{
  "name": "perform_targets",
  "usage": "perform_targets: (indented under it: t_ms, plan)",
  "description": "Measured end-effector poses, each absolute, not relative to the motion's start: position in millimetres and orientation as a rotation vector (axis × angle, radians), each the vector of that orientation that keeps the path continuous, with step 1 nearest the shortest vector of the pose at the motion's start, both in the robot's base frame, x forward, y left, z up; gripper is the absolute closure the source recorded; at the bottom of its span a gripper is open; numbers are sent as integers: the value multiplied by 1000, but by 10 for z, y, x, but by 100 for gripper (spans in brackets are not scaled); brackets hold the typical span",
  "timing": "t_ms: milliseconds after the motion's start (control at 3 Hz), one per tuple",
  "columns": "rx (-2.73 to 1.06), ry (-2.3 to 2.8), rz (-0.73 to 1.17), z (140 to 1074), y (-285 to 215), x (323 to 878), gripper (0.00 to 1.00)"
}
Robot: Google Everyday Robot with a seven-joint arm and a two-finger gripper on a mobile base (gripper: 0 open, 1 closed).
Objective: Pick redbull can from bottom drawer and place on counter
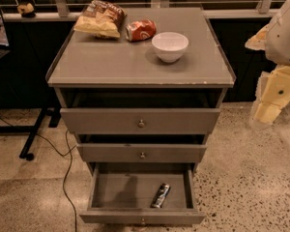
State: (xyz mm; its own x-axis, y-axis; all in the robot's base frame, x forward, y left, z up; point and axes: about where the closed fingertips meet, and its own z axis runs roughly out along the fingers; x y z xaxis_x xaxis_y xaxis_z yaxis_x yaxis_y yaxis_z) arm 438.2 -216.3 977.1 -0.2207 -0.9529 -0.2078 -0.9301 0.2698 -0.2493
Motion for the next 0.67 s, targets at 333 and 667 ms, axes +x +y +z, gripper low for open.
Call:
perform_targets:
  t_ms: [333,667]
  plan:
    - [-1722,2226,-102,9774,-2157,4382,0]
    - [-1694,2226,-66,9584,-2001,4373,0]
